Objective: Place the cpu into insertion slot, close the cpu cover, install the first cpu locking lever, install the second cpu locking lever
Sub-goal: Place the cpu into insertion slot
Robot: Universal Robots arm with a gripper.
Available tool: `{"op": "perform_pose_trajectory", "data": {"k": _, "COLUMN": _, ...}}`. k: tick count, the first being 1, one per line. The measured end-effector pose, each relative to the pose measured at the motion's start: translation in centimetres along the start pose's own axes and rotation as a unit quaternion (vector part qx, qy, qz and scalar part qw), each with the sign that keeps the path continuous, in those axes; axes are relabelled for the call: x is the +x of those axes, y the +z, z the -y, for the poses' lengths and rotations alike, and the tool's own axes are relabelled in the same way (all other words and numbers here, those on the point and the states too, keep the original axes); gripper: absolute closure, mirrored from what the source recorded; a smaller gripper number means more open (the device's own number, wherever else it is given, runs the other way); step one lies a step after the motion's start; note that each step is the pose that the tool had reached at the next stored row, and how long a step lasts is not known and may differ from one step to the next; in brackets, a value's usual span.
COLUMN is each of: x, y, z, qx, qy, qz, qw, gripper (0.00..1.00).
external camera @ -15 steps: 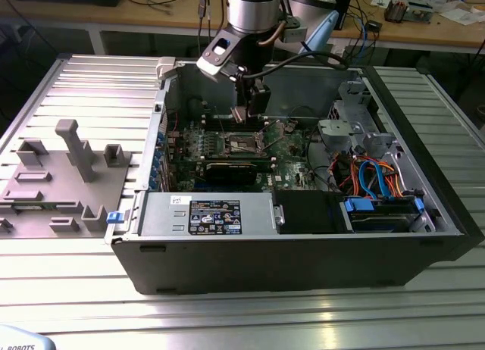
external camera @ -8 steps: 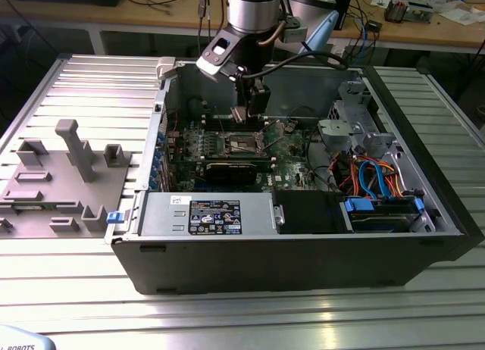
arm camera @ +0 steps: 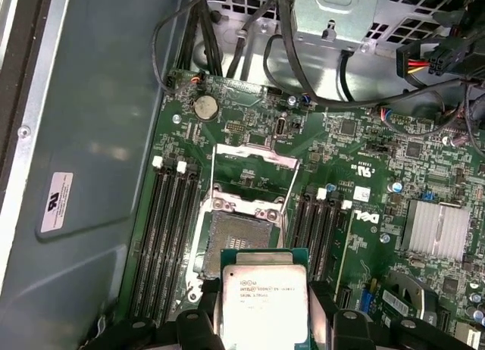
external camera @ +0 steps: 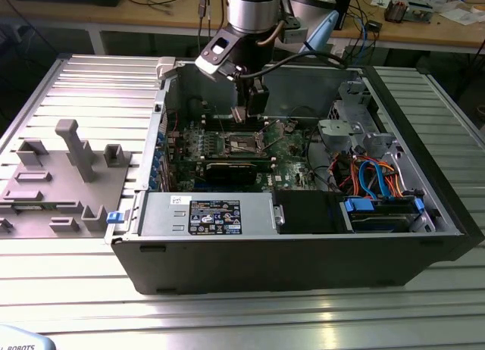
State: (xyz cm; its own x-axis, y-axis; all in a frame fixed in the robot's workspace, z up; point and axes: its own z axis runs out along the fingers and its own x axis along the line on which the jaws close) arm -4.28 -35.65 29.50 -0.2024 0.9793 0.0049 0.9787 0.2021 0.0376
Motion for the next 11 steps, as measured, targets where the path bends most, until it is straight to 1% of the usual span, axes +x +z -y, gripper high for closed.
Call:
{"op": "perform_pose_trajectory", "data": {"k": 1, "x": 0.00, "y": 0.00, "z": 0.00, "qx": 0.0000, "qy": 0.005, "qz": 0.0002, "qw": 0.99999, "gripper": 0.45}}
{"op": "perform_pose_trajectory", "data": {"k": 11, "x": 0.00, "y": 0.00, "z": 0.00, "qx": -0.0001, "qy": 0.017, "qz": 0.0006, "qw": 0.99986, "gripper": 0.45}}
